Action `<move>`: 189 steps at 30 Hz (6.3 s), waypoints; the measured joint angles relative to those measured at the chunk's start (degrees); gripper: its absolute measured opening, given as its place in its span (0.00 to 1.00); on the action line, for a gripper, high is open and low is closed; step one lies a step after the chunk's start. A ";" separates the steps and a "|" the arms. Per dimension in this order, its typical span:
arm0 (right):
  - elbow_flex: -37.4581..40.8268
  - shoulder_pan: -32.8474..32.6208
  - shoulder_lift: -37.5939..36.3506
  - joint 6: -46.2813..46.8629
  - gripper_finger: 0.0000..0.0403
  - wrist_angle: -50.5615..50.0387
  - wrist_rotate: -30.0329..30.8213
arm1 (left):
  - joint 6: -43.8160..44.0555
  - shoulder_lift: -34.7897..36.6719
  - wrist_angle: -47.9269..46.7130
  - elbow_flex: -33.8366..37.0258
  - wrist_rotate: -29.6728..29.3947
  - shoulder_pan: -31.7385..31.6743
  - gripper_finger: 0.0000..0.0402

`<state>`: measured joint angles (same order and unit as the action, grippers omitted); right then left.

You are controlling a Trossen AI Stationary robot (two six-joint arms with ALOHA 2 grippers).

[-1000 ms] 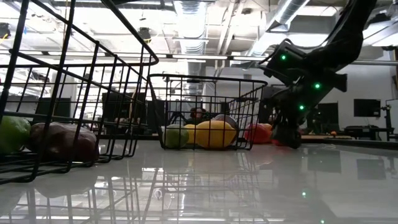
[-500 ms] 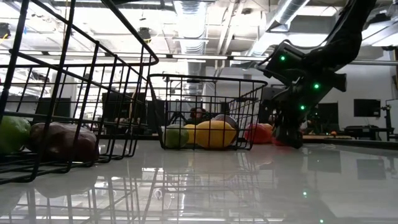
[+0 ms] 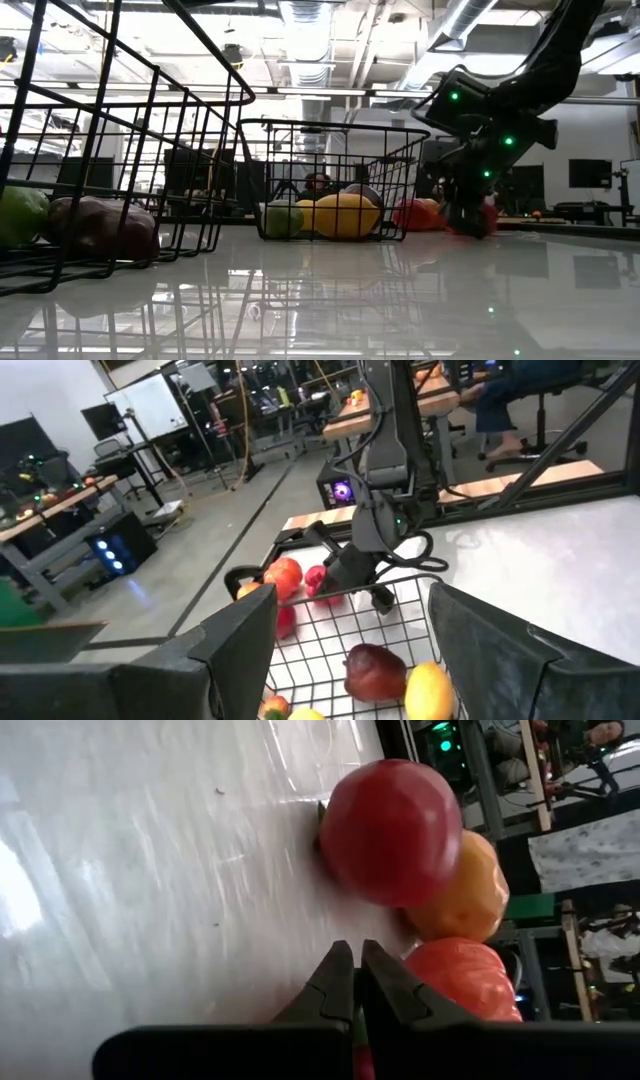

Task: Sort produce into baskets
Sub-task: Put the red bell pepper into the bottom black wire basket, then put the red tomato into the top black wire basket

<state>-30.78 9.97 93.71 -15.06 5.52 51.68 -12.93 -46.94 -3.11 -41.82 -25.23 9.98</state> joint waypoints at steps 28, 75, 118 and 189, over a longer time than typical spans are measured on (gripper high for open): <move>-15.54 -17.96 -21.55 -1.95 0.11 -1.98 -4.02 | -5.38 0.02 4.13 -0.02 -4.71 0.00 0.62; -42.10 -26.14 18.18 1.92 0.16 28.94 -56.41 | -3.93 9.84 6.53 -0.02 6.38 12.13 0.62; -0.68 -5.67 -27.10 23.13 0.36 -1.03 -8.06 | -2.92 9.61 5.57 -0.02 3.94 12.09 0.62; -7.06 11.21 0.40 10.66 0.73 10.64 -19.61 | -2.12 9.42 2.33 0.00 -2.56 12.10 0.62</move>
<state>-37.85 21.18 94.11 -4.41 16.16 32.07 -15.05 -37.52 -0.79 -41.82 -27.79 22.08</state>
